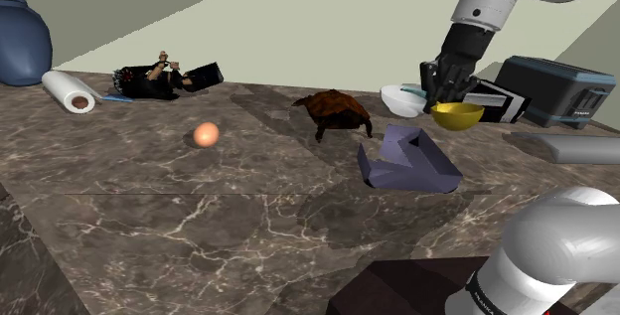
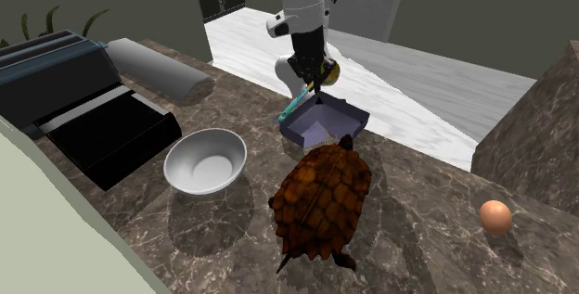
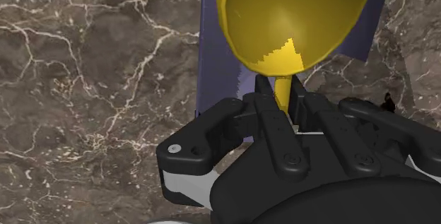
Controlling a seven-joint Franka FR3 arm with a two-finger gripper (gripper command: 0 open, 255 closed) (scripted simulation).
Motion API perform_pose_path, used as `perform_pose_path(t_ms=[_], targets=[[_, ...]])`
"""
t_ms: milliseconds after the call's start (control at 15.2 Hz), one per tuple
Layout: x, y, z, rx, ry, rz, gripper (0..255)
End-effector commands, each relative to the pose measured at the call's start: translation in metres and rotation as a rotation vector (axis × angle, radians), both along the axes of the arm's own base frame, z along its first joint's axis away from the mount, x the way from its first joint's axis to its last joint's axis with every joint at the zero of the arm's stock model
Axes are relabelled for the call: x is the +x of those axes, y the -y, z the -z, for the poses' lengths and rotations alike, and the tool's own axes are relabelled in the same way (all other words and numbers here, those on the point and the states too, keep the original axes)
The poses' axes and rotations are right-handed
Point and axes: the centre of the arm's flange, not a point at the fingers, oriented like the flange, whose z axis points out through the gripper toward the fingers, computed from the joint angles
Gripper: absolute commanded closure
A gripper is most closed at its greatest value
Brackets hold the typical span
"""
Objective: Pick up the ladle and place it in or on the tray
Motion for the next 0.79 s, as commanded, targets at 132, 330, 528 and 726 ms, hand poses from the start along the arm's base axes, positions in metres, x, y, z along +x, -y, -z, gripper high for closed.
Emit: perform_pose_path(t_ms=[132, 330, 528, 726], targets=[[0.006, -0.053, 0.003, 0.001, 0.0, 0.002, 255], [0.006, -0.053, 0.019, 0.001, 0.0, 0.002, 255], [0.006, -0.053, 0.035, 0.001, 0.0, 0.002, 255], [0.006, -0.053, 0.051, 0.001, 0.0, 0.002, 255]])
